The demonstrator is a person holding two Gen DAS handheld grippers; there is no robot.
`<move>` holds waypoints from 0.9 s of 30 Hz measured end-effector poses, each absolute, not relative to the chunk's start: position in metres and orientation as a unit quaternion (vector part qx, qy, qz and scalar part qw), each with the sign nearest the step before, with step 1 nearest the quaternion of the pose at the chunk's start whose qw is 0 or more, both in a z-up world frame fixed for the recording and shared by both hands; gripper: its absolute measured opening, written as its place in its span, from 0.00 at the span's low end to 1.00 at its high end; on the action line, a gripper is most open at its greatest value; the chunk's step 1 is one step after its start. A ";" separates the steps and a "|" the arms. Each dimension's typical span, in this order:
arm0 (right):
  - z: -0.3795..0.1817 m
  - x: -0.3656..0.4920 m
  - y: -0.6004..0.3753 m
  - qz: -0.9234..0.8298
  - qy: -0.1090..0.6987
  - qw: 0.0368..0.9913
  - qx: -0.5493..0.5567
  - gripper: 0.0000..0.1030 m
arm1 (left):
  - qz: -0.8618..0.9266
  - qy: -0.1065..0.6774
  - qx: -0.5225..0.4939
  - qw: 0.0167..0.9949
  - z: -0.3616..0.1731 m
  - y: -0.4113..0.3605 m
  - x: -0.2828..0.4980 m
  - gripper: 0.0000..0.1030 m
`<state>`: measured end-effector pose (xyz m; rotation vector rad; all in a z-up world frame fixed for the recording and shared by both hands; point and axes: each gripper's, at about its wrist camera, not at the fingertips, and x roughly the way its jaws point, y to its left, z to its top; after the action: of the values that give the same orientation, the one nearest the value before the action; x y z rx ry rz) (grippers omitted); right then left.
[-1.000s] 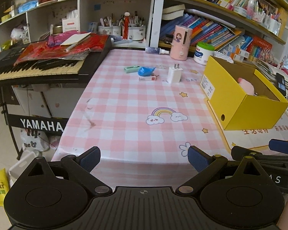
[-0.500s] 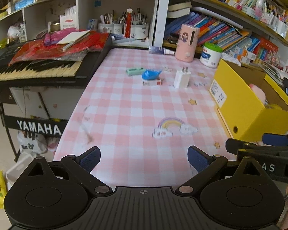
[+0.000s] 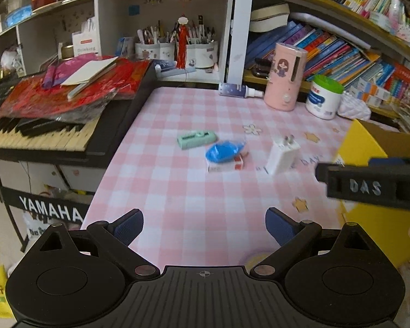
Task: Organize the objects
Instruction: 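Withdraw both tools from the box and move toward the blue packet and white charger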
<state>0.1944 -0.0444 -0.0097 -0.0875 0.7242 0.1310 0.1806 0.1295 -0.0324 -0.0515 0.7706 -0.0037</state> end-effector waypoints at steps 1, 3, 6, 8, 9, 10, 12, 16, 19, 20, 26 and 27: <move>-0.010 0.207 -0.043 0.068 0.355 0.932 -0.044 0.76 | 0.000 0.376 -0.021 0.926 -0.034 0.128 0.189 0.94; -0.012 0.232 -0.039 0.076 0.359 0.929 -0.050 0.76 | 0.003 0.379 -0.013 0.925 -0.038 0.125 0.204 0.94; -0.019 0.267 -0.032 0.084 0.371 0.923 -0.059 0.76 | 0.005 0.386 -0.006 0.923 -0.043 0.122 0.223 0.94; -0.025 0.286 -0.027 0.090 0.384 0.917 -0.063 0.76 | 0.006 0.389 -0.002 0.921 -0.046 0.120 0.233 0.94; -0.030 0.297 -0.025 0.092 0.391 0.913 -0.067 0.76 | 0.007 0.391 0.000 0.920 -0.048 0.119 0.238 0.94; -0.035 0.305 -0.022 0.094 0.398 0.910 -0.072 0.76 | 0.007 0.393 0.001 0.920 -0.049 0.118 0.243 0.94; -0.047 0.321 -0.019 0.093 0.412 0.903 -0.080 0.76 | 0.009 0.396 0.003 0.918 -0.053 0.117 0.251 0.93; -0.065 0.346 -0.016 0.085 0.436 0.891 -0.089 0.75 | 0.005 0.404 0.005 0.915 -0.059 0.114 0.265 0.88; -0.071 0.356 -0.015 0.098 0.445 0.886 -0.088 0.50 | -0.001 0.405 0.011 0.914 -0.062 0.109 0.275 0.83; -0.072 0.359 -0.015 0.112 0.451 0.881 -0.083 0.42 | -0.002 0.404 0.015 0.915 -0.063 0.107 0.279 0.82; -0.055 0.350 -0.019 0.128 0.442 0.886 -0.067 0.41 | -0.005 0.394 0.043 0.918 -0.069 0.095 0.301 0.81; -0.050 0.346 -0.021 0.127 0.435 0.889 -0.064 0.41 | -0.006 0.396 0.049 0.917 -0.071 0.093 0.305 0.80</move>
<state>0.3464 -0.0209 -0.0500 -0.1323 0.9033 0.2638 0.3048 0.0932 -0.0707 0.1004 0.8140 -0.0126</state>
